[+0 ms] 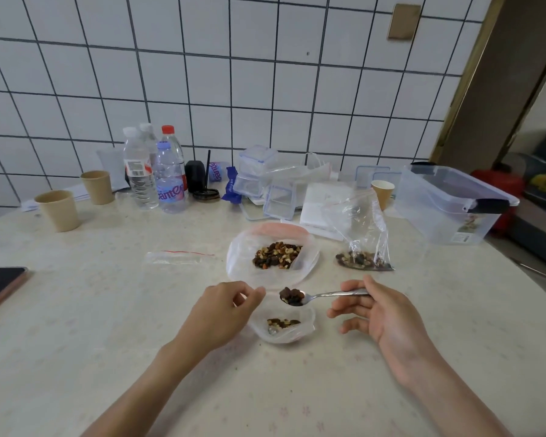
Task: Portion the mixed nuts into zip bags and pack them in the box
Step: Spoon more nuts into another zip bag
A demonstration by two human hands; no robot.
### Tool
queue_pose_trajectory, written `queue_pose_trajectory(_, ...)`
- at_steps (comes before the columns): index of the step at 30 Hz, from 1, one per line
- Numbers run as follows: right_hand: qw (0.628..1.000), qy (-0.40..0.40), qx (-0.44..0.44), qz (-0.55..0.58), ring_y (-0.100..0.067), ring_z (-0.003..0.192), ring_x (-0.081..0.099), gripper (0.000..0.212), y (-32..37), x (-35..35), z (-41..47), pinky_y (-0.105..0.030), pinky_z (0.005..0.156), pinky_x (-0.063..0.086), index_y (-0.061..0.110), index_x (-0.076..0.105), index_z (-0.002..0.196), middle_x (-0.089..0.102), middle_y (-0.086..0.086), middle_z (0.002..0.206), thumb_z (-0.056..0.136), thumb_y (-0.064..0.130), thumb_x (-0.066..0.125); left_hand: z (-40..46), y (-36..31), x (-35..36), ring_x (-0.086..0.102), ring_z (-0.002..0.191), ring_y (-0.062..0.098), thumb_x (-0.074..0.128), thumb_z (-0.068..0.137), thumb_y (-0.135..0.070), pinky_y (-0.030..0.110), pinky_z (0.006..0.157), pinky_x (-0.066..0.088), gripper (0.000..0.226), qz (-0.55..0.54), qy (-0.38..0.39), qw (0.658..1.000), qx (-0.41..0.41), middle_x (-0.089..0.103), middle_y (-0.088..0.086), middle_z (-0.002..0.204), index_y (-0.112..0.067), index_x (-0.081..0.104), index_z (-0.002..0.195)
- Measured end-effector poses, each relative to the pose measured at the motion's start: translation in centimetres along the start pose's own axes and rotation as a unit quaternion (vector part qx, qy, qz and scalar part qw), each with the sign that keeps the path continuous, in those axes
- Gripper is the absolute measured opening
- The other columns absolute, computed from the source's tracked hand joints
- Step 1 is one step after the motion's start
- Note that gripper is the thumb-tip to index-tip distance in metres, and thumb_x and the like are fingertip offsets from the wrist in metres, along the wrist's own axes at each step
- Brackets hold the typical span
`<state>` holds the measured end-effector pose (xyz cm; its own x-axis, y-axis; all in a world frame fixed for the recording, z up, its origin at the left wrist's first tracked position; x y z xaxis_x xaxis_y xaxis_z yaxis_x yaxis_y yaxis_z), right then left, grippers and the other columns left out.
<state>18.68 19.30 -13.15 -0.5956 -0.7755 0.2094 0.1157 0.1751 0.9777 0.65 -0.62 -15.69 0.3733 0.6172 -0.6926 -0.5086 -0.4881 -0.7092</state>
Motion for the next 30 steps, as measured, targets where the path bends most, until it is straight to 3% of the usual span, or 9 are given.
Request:
queue_pose_trajectory(2, 1.0, 0.003, -0.001, -0.007, -0.041, 0.078, 0.072, 0.042, -0.1, 0.0, -0.2, -0.041, 0.055, 0.054, -0.006, 0.066, 0.104, 0.071, -0.029, 0.083, 0.109, 0.027, 0.041, 0.1, 0.0, 0.2, 0.053, 0.054, -0.002, 0.061, 0.097, -0.053, 0.014, 0.054, 0.035, 0.032, -0.019, 0.015, 1.0, 0.006, 0.058, -0.025, 0.055, -0.033, 0.068, 0.072)
queue_pose_trajectory(5, 1.0, 0.018, -0.008, -0.019, -0.041, 0.078, 0.071, 0.042, -0.2, 0.2, -0.4, -0.041, 0.056, 0.054, -0.006, 0.066, 0.103, 0.071, -0.029, 0.082, 0.109, 0.027, 0.041, 0.0, -0.1, 0.1, 0.052, 0.054, -0.001, 0.068, 0.096, -0.044, 0.013, 0.056, 0.039, 0.024, -0.057, 0.003, 0.998, 0.023, 0.061, -0.021, 0.057, -0.029, 0.074, 0.078)
queue_pose_trajectory(10, 0.99, 0.082, -0.061, -0.095, -0.036, 0.08, 0.071, 0.045, 0.2, 1.2, -1.3, -0.04, 0.06, 0.056, -0.002, 0.069, 0.1, 0.072, -0.027, 0.082, 0.102, 0.036, 0.044, -0.3, -0.6, 0.1, 0.052, 0.055, 0.005, 0.072, 0.094, -0.039, 0.029, 0.058, 0.049, 0.019, -0.165, -0.007, 0.985, 0.051, 0.063, -0.008, 0.061, -0.027, 0.078, 0.082)
queue_pose_trajectory(13, 0.963, 0.133, -0.126, -0.199, -0.028, 0.086, 0.071, 0.038, 0.7, 2.1, -2.2, -0.039, 0.068, 0.057, 0.011, 0.074, 0.102, 0.075, -0.015, 0.087, 0.105, 0.032, 0.043, -0.5, -0.8, 0.0, 0.044, 0.054, 0.007, 0.073, 0.094, -0.039, 0.028, 0.056, 0.042, 0.017, -0.186, -0.013, 0.979, 0.076, 0.055, -0.01, 0.056, -0.028, 0.079, 0.083)
queue_pose_trajectory(17, 0.906, 0.175, -0.184, -0.337, -0.014, 0.091, 0.069, 0.032, 1.2, 3.0, -3.3, -0.019, 0.075, 0.05, 0.029, 0.073, 0.108, 0.076, 0.005, 0.097, 0.107, 0.034, 0.041, -0.6, -0.9, -0.2, 0.04, 0.053, 0.003, 0.073, 0.094, -0.038, 0.016, 0.053, 0.033, 0.015, -0.181, -0.03, 0.977, 0.105, 0.053, -0.013, 0.055, -0.032, 0.08, 0.082)
queue_pose_trajectory(20, 0.876, 0.194, -0.215, -0.386, -0.009, 0.095, 0.068, 0.032, 1.7, 3.5, -3.5, -0.014, 0.078, 0.044, 0.029, 0.072, 0.109, 0.074, 0.01, 0.1, 0.108, 0.035, 0.041, -0.6, -0.8, -0.3, 0.039, 0.051, 0.004, 0.074, 0.094, -0.038, 0.014, 0.053, 0.033, 0.015, -0.166, -0.04, 0.979, 0.113, 0.052, -0.011, 0.054, -0.034, 0.08, 0.081)
queue_pose_trajectory(25, 0.896, 0.205, -0.172, -0.354, -0.023, 0.094, 0.069, 0.035, 0.6, 4.2, -3.2, -0.04, 0.082, 0.051, 0.028, 0.072, 0.102, 0.075, 0.005, 0.097, 0.108, 0.038, 0.039, -0.6, -0.8, -0.4, 0.034, 0.048, 0.006, 0.075, 0.093, -0.037, 0.015, 0.051, 0.03, 0.014, -0.159, -0.046, 0.98, 0.109, 0.042, -0.013, 0.049, -0.034, 0.08, 0.08)
queue_pose_trajectory(28, 0.895, 0.224, -0.166, -0.348, -0.018, 0.094, 0.069, 0.035, -0.2, 4.8, -3.3, -0.023, 0.085, 0.049, 0.026, 0.072, 0.1, 0.075, 0.008, 0.092, 0.108, 0.036, 0.039, -0.7, -0.8, -0.4, 0.034, 0.047, 0.006, 0.075, 0.093, -0.037, 0.013, 0.05, 0.03, 0.014, -0.159, -0.05, 0.98, 0.107, 0.042, -0.012, 0.048, -0.033, 0.08, 0.081)
queue_pose_trajectory(30, 0.891, 0.231, -0.166, -0.353, -0.018, 0.093, 0.069, 0.036, -0.4, 5.1, -3.3, -0.021, 0.083, 0.048, 0.03, 0.071, 0.098, 0.074, 0.01, 0.092, 0.107, 0.041, 0.039, -0.7, -0.7, -0.5, 0.035, 0.047, 0.006, 0.075, 0.093, -0.037, 0.013, 0.05, 0.031, 0.013, -0.161, -0.056, 0.98, 0.105, 0.043, -0.013, 0.048, -0.032, 0.081, 0.082)
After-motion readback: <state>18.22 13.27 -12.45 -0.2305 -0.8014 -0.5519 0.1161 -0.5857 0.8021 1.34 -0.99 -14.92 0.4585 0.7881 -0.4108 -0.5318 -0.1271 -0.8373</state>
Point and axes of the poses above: each hand's wrist, its own z-axis towards the middle knuckle, its own x-axis out of the palm, y = z × x, the point moved 4 cm from there along z, towards the middle knuckle
